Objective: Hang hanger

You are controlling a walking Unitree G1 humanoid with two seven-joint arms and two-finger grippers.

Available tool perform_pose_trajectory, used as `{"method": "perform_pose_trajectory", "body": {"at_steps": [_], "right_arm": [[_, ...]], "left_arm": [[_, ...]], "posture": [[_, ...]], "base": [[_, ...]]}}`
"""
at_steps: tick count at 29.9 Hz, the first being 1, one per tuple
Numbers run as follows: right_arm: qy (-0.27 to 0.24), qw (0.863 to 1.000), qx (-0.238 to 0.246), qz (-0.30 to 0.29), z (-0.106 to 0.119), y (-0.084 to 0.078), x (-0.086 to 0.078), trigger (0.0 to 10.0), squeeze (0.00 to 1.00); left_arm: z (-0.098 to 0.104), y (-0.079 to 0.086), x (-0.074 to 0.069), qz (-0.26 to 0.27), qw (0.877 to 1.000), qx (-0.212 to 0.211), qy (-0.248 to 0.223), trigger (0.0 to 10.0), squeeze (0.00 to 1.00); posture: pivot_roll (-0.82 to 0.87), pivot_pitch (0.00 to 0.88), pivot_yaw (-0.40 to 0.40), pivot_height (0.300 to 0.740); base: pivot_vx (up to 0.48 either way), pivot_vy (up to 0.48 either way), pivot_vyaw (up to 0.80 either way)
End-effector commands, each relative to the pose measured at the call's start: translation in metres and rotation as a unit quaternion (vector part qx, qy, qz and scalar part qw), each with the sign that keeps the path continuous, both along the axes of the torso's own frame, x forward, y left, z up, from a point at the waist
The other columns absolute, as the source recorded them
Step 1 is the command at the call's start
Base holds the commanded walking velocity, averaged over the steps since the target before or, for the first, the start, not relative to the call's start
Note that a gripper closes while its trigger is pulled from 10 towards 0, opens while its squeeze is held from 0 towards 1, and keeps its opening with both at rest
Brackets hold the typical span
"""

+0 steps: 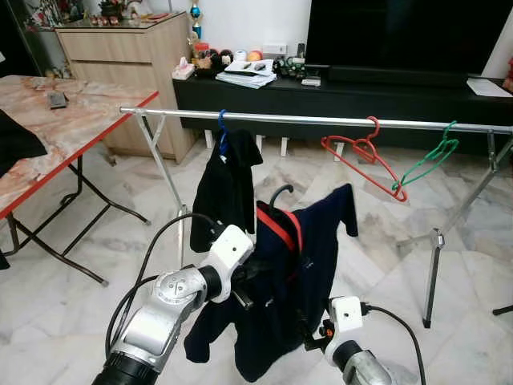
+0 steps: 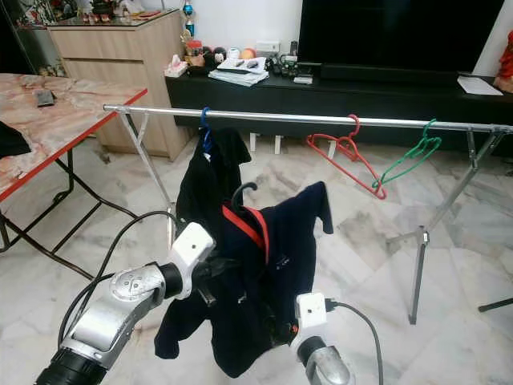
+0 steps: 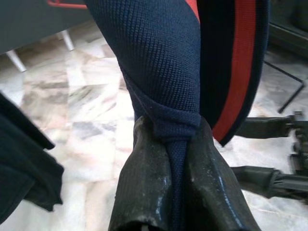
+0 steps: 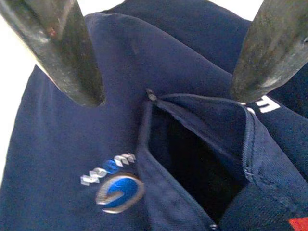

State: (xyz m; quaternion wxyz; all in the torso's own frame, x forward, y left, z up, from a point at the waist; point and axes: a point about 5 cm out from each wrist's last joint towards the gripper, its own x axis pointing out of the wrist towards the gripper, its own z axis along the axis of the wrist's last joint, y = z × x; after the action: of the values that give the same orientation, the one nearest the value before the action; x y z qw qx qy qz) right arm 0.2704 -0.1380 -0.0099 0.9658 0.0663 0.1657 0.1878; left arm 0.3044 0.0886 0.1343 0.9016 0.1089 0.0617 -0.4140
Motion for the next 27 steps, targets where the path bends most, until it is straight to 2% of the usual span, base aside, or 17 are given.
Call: {"method": "perform_pose_trajectory", "body": {"at_steps": [1,9,12,17,24,27], "right_arm": [[-0.01,1.0,-0.001,0.006,0.002,0.002,0.001,10.0,0.0],[-0.028,0.999,-0.013,-0.01,0.004,0.0,0.002,10.0,0.0],[-0.042,0.997,-0.033,-0.055,0.005,-0.006,0.002,10.0,0.0],[-0.041,0.995,-0.038,-0.08,0.004,-0.009,0.001,10.0,0.0],[-0.042,0.996,-0.04,-0.073,0.005,-0.008,0.001,10.0,0.0],[-0.035,0.998,-0.031,-0.05,0.004,-0.004,0.001,10.0,0.0]], "left_arm": [[0.011,-0.001,-0.001,-0.013,1.0,-0.01,-0.017,10.0,0.0],[0.011,-0.005,-0.007,-0.032,0.999,-0.011,-0.006,10.0,0.0],[0.008,-0.004,-0.01,-0.037,0.999,-0.006,0.002,10.0,0.0],[0.009,-0.004,-0.011,-0.041,0.999,-0.004,0.005,10.0,0.0],[0.011,-0.006,-0.016,-0.06,0.998,-0.002,0.009,10.0,0.0],[0.014,-0.008,-0.018,-0.07,0.997,-0.003,0.008,10.0,0.0]], "posture": [[0.07,0.008,0.029,0.74],[0.07,0.008,0.029,0.74],[0.07,0.007,0.029,0.74],[0.07,0.007,0.029,0.74],[0.08,0.006,0.028,0.74],[0.08,0.005,0.028,0.74]], "base": [[0.0,0.0,0.0],[0.0,0.0,0.0],[0.0,0.0,0.0],[0.0,0.0,0.0],[0.0,0.0,0.0],[0.0,0.0,0.0]]}}
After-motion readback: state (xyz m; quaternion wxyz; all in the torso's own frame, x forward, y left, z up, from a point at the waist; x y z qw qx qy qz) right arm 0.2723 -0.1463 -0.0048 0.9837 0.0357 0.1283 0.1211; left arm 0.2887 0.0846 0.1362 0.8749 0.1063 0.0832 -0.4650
